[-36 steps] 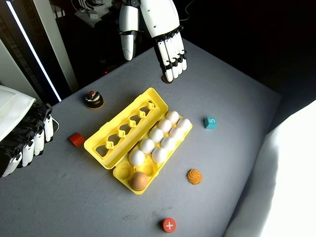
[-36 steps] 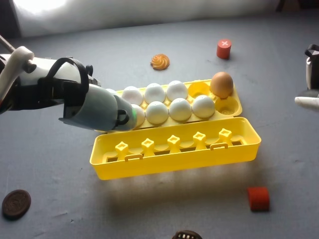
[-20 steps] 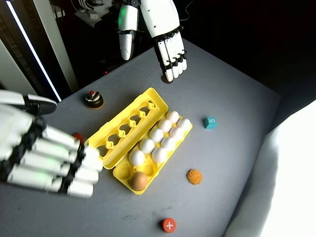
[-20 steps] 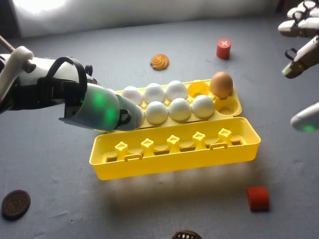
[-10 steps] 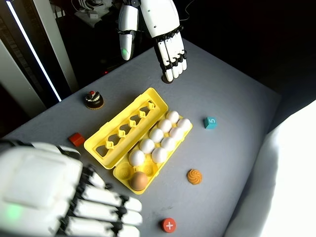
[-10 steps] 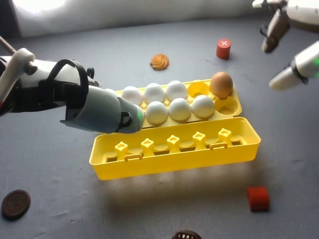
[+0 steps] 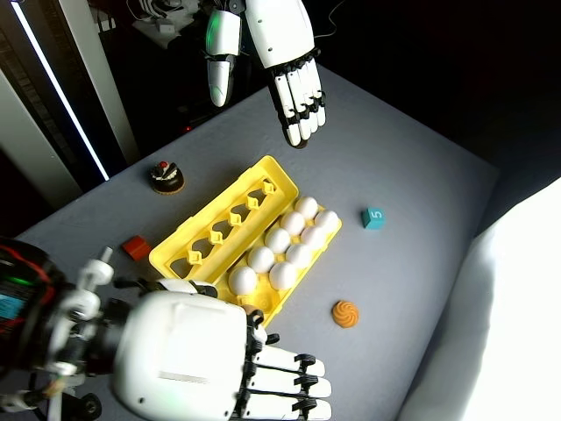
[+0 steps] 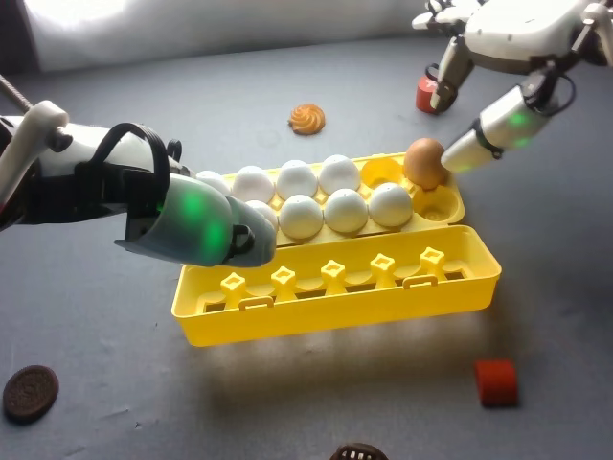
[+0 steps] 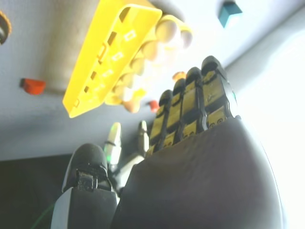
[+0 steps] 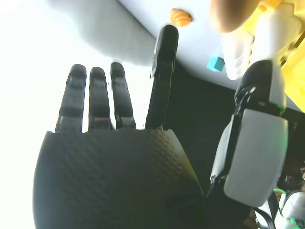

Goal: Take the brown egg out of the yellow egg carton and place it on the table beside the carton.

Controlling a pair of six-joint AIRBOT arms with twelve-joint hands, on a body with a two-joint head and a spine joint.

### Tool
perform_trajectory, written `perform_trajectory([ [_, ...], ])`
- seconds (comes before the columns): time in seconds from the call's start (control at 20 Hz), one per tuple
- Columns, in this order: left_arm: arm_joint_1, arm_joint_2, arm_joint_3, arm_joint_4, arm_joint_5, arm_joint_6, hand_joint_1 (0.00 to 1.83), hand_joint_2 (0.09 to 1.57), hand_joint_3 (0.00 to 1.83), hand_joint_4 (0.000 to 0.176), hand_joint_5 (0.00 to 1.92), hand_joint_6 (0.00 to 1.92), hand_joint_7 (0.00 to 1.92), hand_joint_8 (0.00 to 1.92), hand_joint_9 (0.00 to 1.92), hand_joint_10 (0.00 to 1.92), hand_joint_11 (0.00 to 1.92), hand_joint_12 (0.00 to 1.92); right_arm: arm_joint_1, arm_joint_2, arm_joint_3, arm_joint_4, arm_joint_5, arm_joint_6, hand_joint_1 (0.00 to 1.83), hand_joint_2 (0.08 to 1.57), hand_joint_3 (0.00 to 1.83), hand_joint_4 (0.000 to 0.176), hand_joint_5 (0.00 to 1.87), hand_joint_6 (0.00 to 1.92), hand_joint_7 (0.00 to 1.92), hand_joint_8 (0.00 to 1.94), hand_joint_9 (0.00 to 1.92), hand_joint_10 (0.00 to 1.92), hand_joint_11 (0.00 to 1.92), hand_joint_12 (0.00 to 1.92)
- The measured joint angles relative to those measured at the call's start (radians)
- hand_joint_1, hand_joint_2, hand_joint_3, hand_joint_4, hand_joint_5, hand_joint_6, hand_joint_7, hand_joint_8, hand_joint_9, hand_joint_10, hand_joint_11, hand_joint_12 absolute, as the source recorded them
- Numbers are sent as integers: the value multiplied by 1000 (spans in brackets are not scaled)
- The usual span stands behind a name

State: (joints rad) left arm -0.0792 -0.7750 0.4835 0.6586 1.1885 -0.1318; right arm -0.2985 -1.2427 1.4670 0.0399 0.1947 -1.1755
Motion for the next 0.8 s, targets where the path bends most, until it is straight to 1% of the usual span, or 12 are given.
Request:
perform_trajectory([
  [0.05,0,0,-1,0,0,0,0,1209,1,0,0,0,0,0,0,0,0,0,0,-16,21,-14,7,7,549,788,6,152,942,25,87,10,0,0,0,0],
  [0.1,0,0,-3,0,1,0,0,1205,0,0,0,0,0,0,0,0,0,0,0,-35,41,-18,10,11,539,782,3,171,942,24,115,19,0,0,0,0],
  [0.2,0,0,-7,2,1,0,0,1225,7,0,41,14,26,9,0,0,0,0,-8,-59,64,-19,18,13,464,810,15,176,929,16,21,0,0,0,0,0],
  [0.35,0,0,-7,0,0,0,0,1219,3,0,67,18,45,13,17,6,0,0,-37,-81,66,-23,17,13,473,817,13,176,943,19,1,0,0,0,0,0],
  [0.45,0,0,-7,2,1,0,0,1228,6,0,51,9,29,5,3,0,0,0,-43,-86,66,-25,21,13,483,813,10,176,954,23,7,3,0,0,0,0],
  [0.5,0,0,-7,6,1,0,0,1204,0,0,22,1,7,0,0,0,0,0,-43,-87,66,-30,25,13,482,814,10,176,950,20,17,6,0,0,0,0],
  [0.55,0,0,-7,11,1,0,0,1212,0,0,4,0,1,0,0,0,0,0,-47,-89,67,-31,28,13,514,805,5,168,959,23,31,11,0,0,0,0],
  [0.6,0,0,-7,17,1,0,0,1225,5,0,39,14,17,6,0,0,0,0,-54,-89,67,-32,38,13,485,829,14,176,946,15,4,0,0,0,0,0],
  [0.65,0,0,-7,19,1,0,0,1227,5,0,37,12,13,4,0,0,0,0,-56,-91,67,-33,37,13,468,837,17,176,932,8,0,0,0,0,0,0],
  [0.7,0,0,-7,21,2,0,0,1223,3,0,32,9,8,2,0,0,0,0,-59,-93,67,-33,35,13,495,845,19,176,932,8,0,0,0,0,0,0],
  [0.75,0,0,-7,23,1,0,0,1224,3,0,6,1,1,0,0,0,0,0,-62,-95,67,-33,35,13,583,828,9,158,982,27,20,7,0,0,0,0],
  [0.8,0,0,-7,26,0,0,0,1219,1,0,0,0,0,0,0,0,0,0,-63,-96,67,-34,35,14,581,839,13,162,976,23,14,3,0,0,0,0],
])
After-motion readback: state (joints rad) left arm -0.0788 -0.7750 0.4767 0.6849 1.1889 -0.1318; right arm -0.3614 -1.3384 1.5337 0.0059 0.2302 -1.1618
